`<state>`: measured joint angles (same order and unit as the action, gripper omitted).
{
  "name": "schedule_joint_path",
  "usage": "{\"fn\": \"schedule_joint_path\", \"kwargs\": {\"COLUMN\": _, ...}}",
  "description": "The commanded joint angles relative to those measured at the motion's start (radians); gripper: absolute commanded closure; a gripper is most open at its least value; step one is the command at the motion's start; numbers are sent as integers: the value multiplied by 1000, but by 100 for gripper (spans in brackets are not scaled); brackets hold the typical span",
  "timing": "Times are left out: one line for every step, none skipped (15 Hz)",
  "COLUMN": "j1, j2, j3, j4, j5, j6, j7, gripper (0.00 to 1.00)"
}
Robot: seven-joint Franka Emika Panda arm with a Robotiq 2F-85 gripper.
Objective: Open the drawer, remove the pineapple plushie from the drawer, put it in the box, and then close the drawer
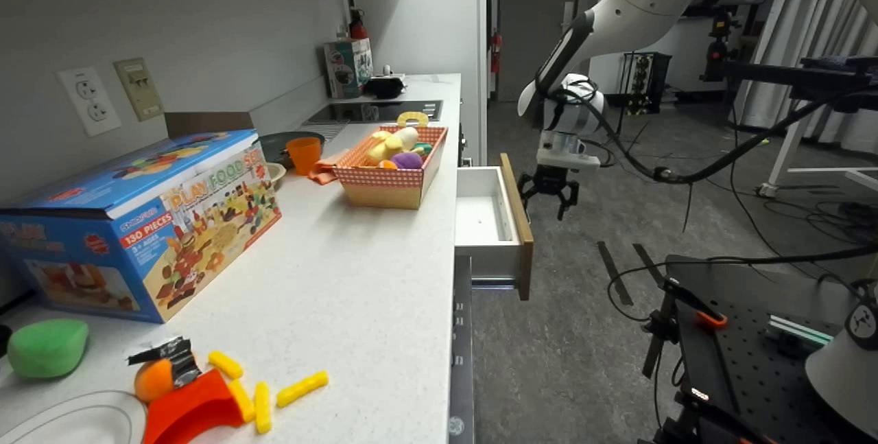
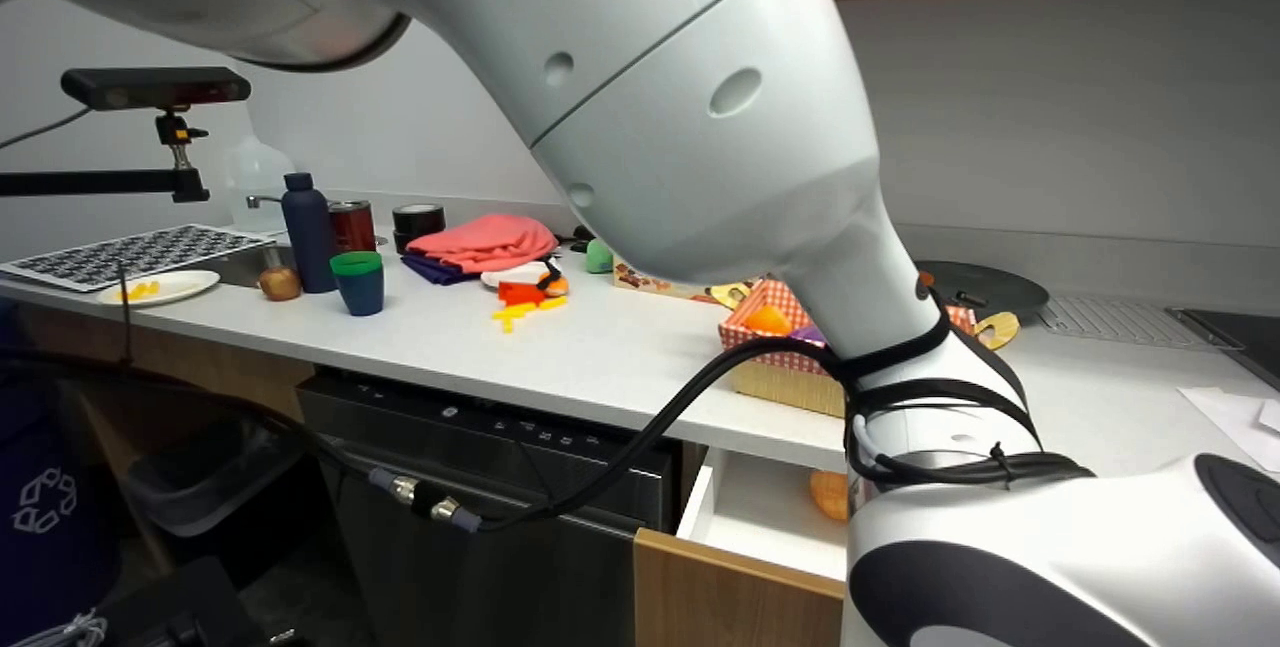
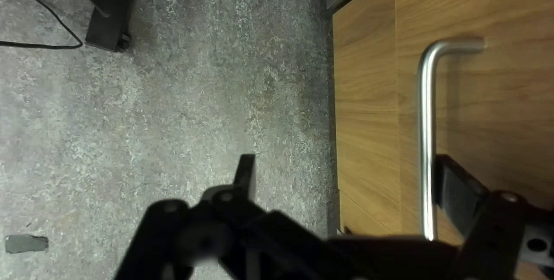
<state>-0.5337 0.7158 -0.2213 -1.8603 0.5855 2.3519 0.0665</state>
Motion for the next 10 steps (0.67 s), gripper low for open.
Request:
{"fn": "schedule_joint_path", "kwargs": {"j1": -26, "j2": 13, "j3": -58, "j4": 8, "j5": -12, "j6": 84, "j7": 24, "gripper": 0}}
{"fn": "schedule_joint_path", "kwargs": {"j1": -24, "j2": 4, "j3": -57, "j4": -5, "j5": -10, "j6": 91, "j7": 17, "gripper": 0}}
{"fn": "schedule_joint_path", "kwargs": {"j1": -18, "j2": -1, "j3": -55, "j4": -15, "j5": -8, "j6": 100, "j7": 17, "gripper": 0}}
{"fn": "schedule_joint_path", "kwargs": {"j1": -13, "j2": -3, "j3": -51, "j4": -20, "j5": -5, "j6": 105, "j7": 23, "gripper": 0}}
{"fn": "schedule_joint_path", "kwargs": {"j1": 0, "j2": -6, "j3": -44, "j4": -29, "j5": 0, "j6": 120, "j7": 32, "gripper": 0}}
{"fn": "schedule_joint_path", "kwargs": {"j1": -27, "j2": -25, "j3": -7, "j4": -46, "j5": -1, "j6": 11, "j7": -39, "gripper": 0}}
{"fn": "schedule_joint_path", "kwargs": {"j1": -26, "j2": -26, "j3": -7, "j4": -48, "j5": 1, "j6": 15, "j7": -39, "gripper": 0}}
{"fn": "schedule_joint_path", "kwargs": {"j1": -25, "j2": -27, "j3": -7, "j4": -50, "j5": 1, "j6": 19, "j7": -38, "gripper": 0}}
{"fn": "schedule_joint_path", "kwargs": {"j1": -24, "j2": -27, "j3": -6, "j4": -51, "j5": 2, "j6": 21, "j7": -38, "gripper": 0}}
{"fn": "schedule_joint_path", "kwargs": {"j1": -24, "j2": -28, "j3": -6, "j4": -52, "j5": 2, "j6": 21, "j7": -38, "gripper": 0}}
